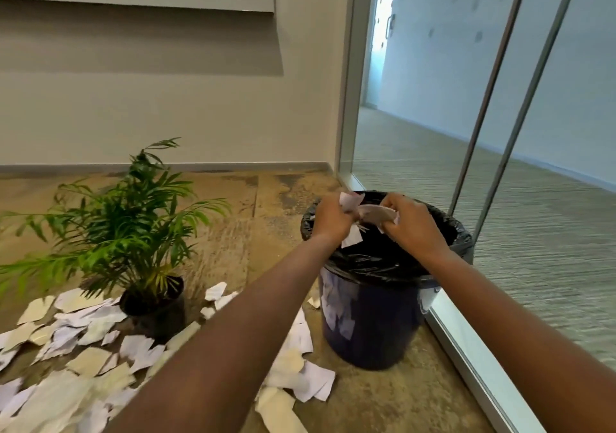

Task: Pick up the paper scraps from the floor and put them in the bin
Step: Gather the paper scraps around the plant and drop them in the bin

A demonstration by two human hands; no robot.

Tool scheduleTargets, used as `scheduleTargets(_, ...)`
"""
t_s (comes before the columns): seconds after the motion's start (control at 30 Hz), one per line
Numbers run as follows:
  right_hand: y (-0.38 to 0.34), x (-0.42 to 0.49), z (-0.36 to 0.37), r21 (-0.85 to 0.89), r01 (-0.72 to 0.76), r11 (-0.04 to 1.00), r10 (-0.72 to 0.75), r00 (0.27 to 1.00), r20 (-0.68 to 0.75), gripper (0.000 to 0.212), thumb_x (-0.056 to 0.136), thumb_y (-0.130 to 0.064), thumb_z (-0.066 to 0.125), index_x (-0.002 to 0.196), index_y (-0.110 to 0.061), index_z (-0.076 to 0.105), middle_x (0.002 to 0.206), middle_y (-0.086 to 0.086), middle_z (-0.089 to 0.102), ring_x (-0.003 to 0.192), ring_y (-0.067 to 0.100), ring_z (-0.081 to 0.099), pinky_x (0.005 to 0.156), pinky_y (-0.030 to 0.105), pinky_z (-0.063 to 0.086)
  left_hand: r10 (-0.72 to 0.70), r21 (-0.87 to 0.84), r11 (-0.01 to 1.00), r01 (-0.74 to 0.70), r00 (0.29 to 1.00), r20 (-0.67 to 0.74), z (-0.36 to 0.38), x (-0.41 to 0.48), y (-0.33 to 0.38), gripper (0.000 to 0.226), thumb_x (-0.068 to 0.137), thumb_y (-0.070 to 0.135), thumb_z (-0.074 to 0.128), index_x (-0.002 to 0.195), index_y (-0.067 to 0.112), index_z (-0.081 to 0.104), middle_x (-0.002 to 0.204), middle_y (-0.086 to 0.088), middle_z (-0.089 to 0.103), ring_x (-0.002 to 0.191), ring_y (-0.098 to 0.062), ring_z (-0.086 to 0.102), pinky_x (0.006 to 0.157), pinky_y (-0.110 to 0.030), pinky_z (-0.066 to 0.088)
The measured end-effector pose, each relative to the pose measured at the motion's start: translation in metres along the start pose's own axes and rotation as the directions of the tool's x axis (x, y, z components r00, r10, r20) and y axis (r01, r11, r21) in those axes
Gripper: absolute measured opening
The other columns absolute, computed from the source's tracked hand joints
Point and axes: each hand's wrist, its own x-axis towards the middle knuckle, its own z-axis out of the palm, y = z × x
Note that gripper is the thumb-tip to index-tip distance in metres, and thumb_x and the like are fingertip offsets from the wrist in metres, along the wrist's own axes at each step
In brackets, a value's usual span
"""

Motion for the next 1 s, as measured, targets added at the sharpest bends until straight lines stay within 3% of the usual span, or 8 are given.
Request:
scheduleTargets(0.13,0.013,-0.004,0.008,-0.163,-0.159,0.974,0.195,0.951,0.239,0.052,0.079,-0.024,0.071,0.126,-0.019,0.047,0.128,0.012,0.048,0.121,0.032,0.044,0.1,0.046,0.042,-0.089,0.17,0.984,0.052,0.973,0.215,0.018,0.007,-0.023,0.064,0.084,0.012,0.069,0.14,0.011,0.037,0.145,-0.016,0.033,0.132,-0.032,0.039,0.111,-0.042,0.036)
scheduleTargets(0.23,0.007,-0.009,0.007,-0.172,-0.2,0.964,0.238,0.942,0.238,0.063,0.078,-0.022,0.072,0.133,-0.023,0.042,0.137,0.014,0.039,0.129,0.035,0.035,0.107,0.048,0.036,-0.028,0.26,0.965,-0.042,0.966,0.258,0.012,0.005,-0.026,0.075,0.082,0.02,0.071,0.144,0.013,0.031,0.148,-0.015,0.028,0.138,-0.032,0.029,0.116,-0.041,0.028)
scheduleTargets(0.33,-0.011,-0.02,0.009,-0.078,-0.052,0.996,0.055,0.998,0.036,0.045,0.082,-0.011,0.064,0.125,-0.015,0.052,0.13,0.016,0.049,0.125,0.032,0.041,0.106,0.037,0.033,0.158,0.215,0.956,-0.198,0.969,0.191,-0.01,-0.007,-0.024,0.062,0.085,0.02,0.068,0.139,0.009,0.04,0.142,-0.015,0.041,0.134,-0.028,0.037,0.113,-0.038,0.032)
scheduleTargets(0.47,-0.053,-0.047,0.029,-0.066,0.204,0.977,-0.213,0.965,-0.157,0.025,0.085,-0.004,0.058,0.109,-0.008,0.062,0.113,0.015,0.056,0.111,0.029,0.049,0.094,0.023,0.034,0.301,0.272,0.899,-0.345,0.935,0.19,-0.051,-0.037,-0.045,0.05,0.09,0.02,0.06,0.136,0.011,0.043,0.138,-0.012,0.045,0.129,-0.022,0.041,0.105,-0.027,0.034)
scheduleTargets(0.63,-0.096,-0.082,0.094,-0.12,0.456,0.882,-0.459,0.888,-0.001,0.022,0.08,-0.002,0.056,0.1,-0.005,0.065,0.102,0.017,0.059,0.095,0.033,0.056,0.082,0.038,0.049,0.234,0.529,0.773,-0.35,0.932,0.275,-0.104,-0.078,-0.112,0.047,0.091,0.019,0.057,0.134,0.008,0.041,0.134,-0.014,0.044,0.122,-0.028,0.044,0.099,-0.032,0.036)
scheduleTargets(0.73,-0.096,-0.098,0.149,-0.073,0.342,0.937,-0.302,0.896,0.325,0.03,0.087,-0.013,0.054,0.118,-0.012,0.055,0.122,0.012,0.049,0.114,0.029,0.047,0.089,0.034,0.042,0.004,0.701,0.671,-0.239,0.948,0.32,-0.123,-0.098,-0.16,0.065,0.091,0.027,0.057,0.145,0.013,0.025,0.149,-0.013,0.03,0.136,-0.028,0.031,0.11,-0.036,0.028)
scheduleTargets(0.83,-0.076,-0.111,0.193,-0.189,0.183,0.965,-0.034,0.8,0.599,0.048,0.088,-0.032,0.057,0.132,-0.02,0.041,0.139,0.011,0.036,0.13,0.03,0.035,0.099,0.039,0.04,-0.268,0.824,0.555,-0.116,0.913,0.308,-0.128,-0.11,-0.201,0.08,0.089,0.039,0.057,0.15,0.016,0.01,0.156,-0.014,0.016,0.146,-0.028,0.015,0.117,-0.043,0.02)
scheduleTargets(1.0,-0.042,-0.12,0.23,-0.309,0.01,0.951,0.229,0.649,0.726,0.088,0.077,-0.049,0.067,0.146,-0.03,0.015,0.157,0.008,0.007,0.145,0.034,0.009,0.114,0.047,0.027,-0.478,0.847,0.531,-0.011,0.822,0.31,-0.116,-0.121,-0.245,0.09,0.085,0.041,0.063,0.15,0.026,0.002,0.159,-0.011,-0.001,0.148,-0.031,-0.002,0.115,-0.058,0.008)
